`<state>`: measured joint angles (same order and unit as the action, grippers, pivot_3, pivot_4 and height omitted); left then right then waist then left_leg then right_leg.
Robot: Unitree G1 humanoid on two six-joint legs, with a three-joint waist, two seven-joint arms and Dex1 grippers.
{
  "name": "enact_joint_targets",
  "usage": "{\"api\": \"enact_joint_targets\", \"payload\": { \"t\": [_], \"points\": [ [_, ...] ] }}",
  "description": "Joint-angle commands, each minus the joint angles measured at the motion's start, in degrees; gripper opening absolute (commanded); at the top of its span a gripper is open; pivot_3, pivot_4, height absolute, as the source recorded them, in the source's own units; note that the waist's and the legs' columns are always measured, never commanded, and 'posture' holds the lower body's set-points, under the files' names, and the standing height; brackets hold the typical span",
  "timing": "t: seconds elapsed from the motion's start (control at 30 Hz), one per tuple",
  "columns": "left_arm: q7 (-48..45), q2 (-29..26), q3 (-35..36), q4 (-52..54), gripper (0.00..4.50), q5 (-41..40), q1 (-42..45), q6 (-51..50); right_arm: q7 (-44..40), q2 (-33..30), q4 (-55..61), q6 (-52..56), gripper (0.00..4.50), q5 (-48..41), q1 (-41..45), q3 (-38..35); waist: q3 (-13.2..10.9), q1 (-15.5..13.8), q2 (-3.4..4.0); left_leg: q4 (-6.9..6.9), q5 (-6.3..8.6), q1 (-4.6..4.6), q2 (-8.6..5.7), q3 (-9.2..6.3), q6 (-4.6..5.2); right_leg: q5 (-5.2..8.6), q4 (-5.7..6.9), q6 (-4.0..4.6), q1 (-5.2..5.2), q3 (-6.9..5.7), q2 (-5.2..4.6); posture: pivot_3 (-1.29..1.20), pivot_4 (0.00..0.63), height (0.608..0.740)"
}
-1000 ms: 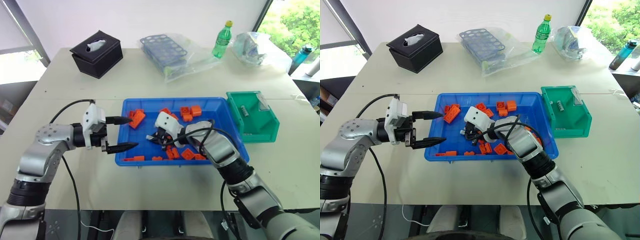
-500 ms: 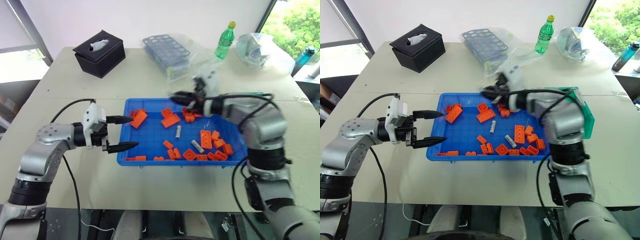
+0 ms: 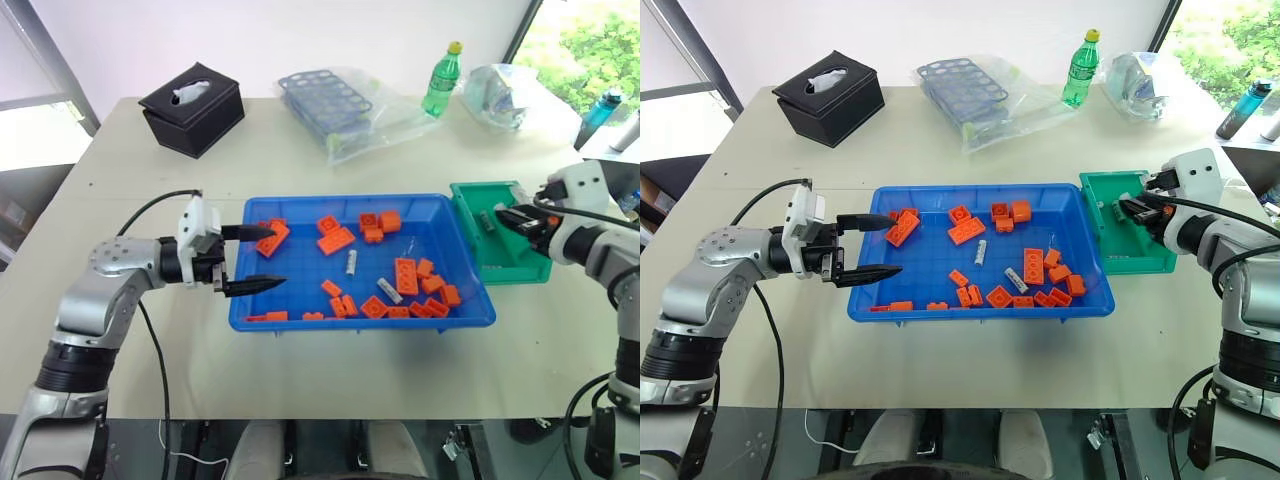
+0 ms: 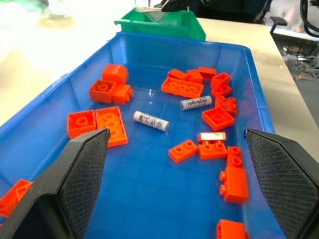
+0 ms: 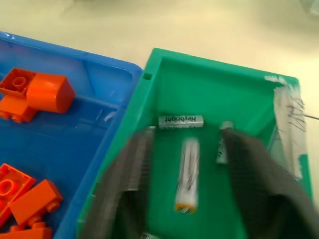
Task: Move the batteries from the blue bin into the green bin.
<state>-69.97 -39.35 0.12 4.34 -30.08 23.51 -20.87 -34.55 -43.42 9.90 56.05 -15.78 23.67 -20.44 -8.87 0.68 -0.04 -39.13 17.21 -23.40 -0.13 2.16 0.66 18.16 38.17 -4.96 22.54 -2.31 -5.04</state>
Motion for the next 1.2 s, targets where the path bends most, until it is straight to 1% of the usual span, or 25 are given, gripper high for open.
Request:
{"api": "enact_joint_targets", "payload": {
  "t": [0.03, 0.1, 0.2, 0.27, 0.3, 0.37, 0.4, 0.53, 0.6, 0.67, 0.77, 0.9, 0.97, 1.1, 1.2],
  "points": [
    [-0.44, 0.08, 0.02, 0.57, 4.5, 0.09, 1.25, 0.79, 1.58, -1.07, 1.68, -1.3, 3.21, -0.37, 2.86, 0.02, 0.0, -0.01, 0.0, 0.0, -0.02, -0.01, -0.01, 0.0, -0.03, 0.0, -0.01, 0.0, 0.0, 0.0, -0.01, 0.0, 0.15, 0.716],
    [-0.43, -0.02, 0.2, 0.85, 4.5, 0.0, 1.03, 0.75, 1.07, -0.62, 2.33, -1.57, 3.21, -2.38, 5.51, 0.29, -0.01, -0.01, 0.02, -0.01, -0.04, -0.02, -0.02, 0.0, -0.07, 0.0, -0.01, 0.0, 0.01, 0.01, -0.02, 0.0, 0.15, 0.716],
    [-0.29, -0.17, 0.42, 1.07, 4.5, -0.01, 0.73, 0.71, -0.66, 1.3, 3.68, -2.83, 3.21, -5.1, 9.19, 3.58, -0.01, 0.02, 0.02, -0.01, -0.04, -0.02, -0.01, -0.01, -0.08, 0.0, -0.01, 0.0, 0.02, 0.01, 0.0, 0.0, 0.15, 0.716],
    [-0.1, -0.19, 0.5, 1.3, 4.5, 0.02, 0.55, 0.67, -1.15, 4.53, 4.02, -2.48, 3.21, -6.99, 11.24, 6.99, -0.01, 0.27, 0.01, 0.0, -0.04, -0.01, 0.0, -0.01, -0.08, 0.0, -0.01, 0.0, 0.02, 0.01, 0.0, 0.0, 0.15, 0.716],
    [0.02, -0.17, 0.47, 1.41, 4.5, 0.07, 0.53, 0.65, -1.28, 6.11, 3.8, -1.7, 3.49, -8.0, 11.78, 8.06, -0.01, 0.33, 0.01, 0.0, -0.04, -0.01, 0.01, -0.01, -0.08, 0.0, -0.01, 0.0, 0.02, 0.01, 0.01, 0.0, 0.15, 0.716],
    [0.27, -0.18, 0.51, 1.76, 4.5, 0.08, 0.43, 0.58, -1.92, 8.11, 3.8, -3.41, 4.07, -6.88, 11.74, 13.11, -0.01, 0.2, 0.02, 0.0, -0.05, -0.01, 0.02, -0.01, -0.08, 0.0, 0.0, 0.0, 0.02, 0.01, 0.02, 0.0, 0.15, 0.716],
    [0.4, -0.21, 0.58, 1.94, 4.5, 0.05, 0.38, 0.54, -2.34, 8.82, 3.61, -5.03, 4.48, -5.59, 11.45, 16.32, -0.01, 0.11, 0.02, 0.0, -0.05, -0.01, 0.02, -0.02, -0.09, 0.0, 0.02, 0.0, 0.03, 0.01, 0.02, 0.0, 0.15, 0.716],
    [0.86, -0.45, 0.93, 2.64, 4.5, 0.05, -0.15, 0.61, -6.27, 9.74, 1.9, -10.74, 4.48, -2.59, 10.07, 26.13, -0.01, -0.15, 0.01, -0.04, -0.06, -0.07, -0.08, -0.03, -0.1, 0.0, 0.02, 0.0, 0.03, 0.01, -0.05, 0.0, 0.15, 0.716],
    [1.2, -0.62, 1.15, 3.2, 4.5, 0.07, -0.62, 0.63, -6.76, 9.86, 0.25, -11.72, 4.48, -1.29, 9.97, 28.9, -0.01, -0.09, 0.01, -0.06, -0.03, -0.07, -0.12, -0.03, -0.06, 0.0, 0.01, -0.01, 0.02, 0.01, -0.09, 0.0, 0.15, 0.716],
    [1.64, -0.83, 1.46, 3.91, 4.5, -0.02, -1.23, 0.57, -6.18, 10.16, -0.34, -10.32, 4.48, -0.63, 9.69, 30.74, -0.01, -0.05, 0.01, -0.07, -0.02, -0.07, -0.14, -0.03, -0.05, -0.01, 0.01, -0.01, 0.02, 0.01, -0.12, 0.0, 0.15, 0.716],
    [2.25, -1.29, 2.01, 4.98, 4.5, 0.01, -2.63, 0.75, -3.63, 11.96, 1.35, -6.28, 4.48, -1.05, 8.3, 31.26, -0.01, 0.05, 0.01, -0.06, -0.03, -0.07, -0.13, -0.04, -0.05, -0.01, 0.01, -0.01, 0.03, 0.01, -0.11, 0.0, 0.15, 0.716],
    [2.71, -1.81, 2.6, 6.47, 4.5, -0.16, -4.78, 0.69, 1.06, 17.44, 6.93, 3.62, 4.48, -4.91, 7.08, 28.16, -0.01, 0.28, 0.01, -0.05, -0.03, -0.07, -0.08, -0.04, -0.06, -0.01, 0.02, -0.01, 0.05, 0.01, -0.09, 0.0, 0.15, 0.716],
    [3.01, -1.95, 2.8, 7.2, 4.5, -0.41, -5.45, 0.42, 2.6, 18.88, 9.52, 6.78, 4.48, -5.76, 6.44, 27.86, -0.02, 0.16, 0.01, -0.05, -0.04, -0.07, -0.07, -0.04, -0.07, 0.0, 0.03, -0.01, 0.06, 0.01, -0.09, 0.0, 0.15, 0.716],
    [3.34, -2.0, 2.85, 7.71, 4.5, -0.54, -5.76, 0.16, 5.44, 20.34, 11.34, 10.24, 4.48, -5.86, 5.04, 28.35, -0.01, -0.13, 0.0, -0.07, -0.03, -0.06, -0.11, -0.08, -0.06, -0.01, 0.02, -0.01, 0.01, 0.01, -0.12, 0.0, 0.15, 0.716],
    [3.23, -2.02, 2.68, 7.53, 4.5, -0.51, -5.52, 0.12, 7.22, 20.87, 10.61, 10.05, 4.48, -4.78, 4.77, 29.1, -0.01, 0.03, 0.0, -0.07, -0.03, -0.07, -0.14, -0.09, -0.06, -0.01, 0.02, -0.01, 0.01, 0.01, -0.14, 0.0, 0.15, 0.716]
  ]
}}
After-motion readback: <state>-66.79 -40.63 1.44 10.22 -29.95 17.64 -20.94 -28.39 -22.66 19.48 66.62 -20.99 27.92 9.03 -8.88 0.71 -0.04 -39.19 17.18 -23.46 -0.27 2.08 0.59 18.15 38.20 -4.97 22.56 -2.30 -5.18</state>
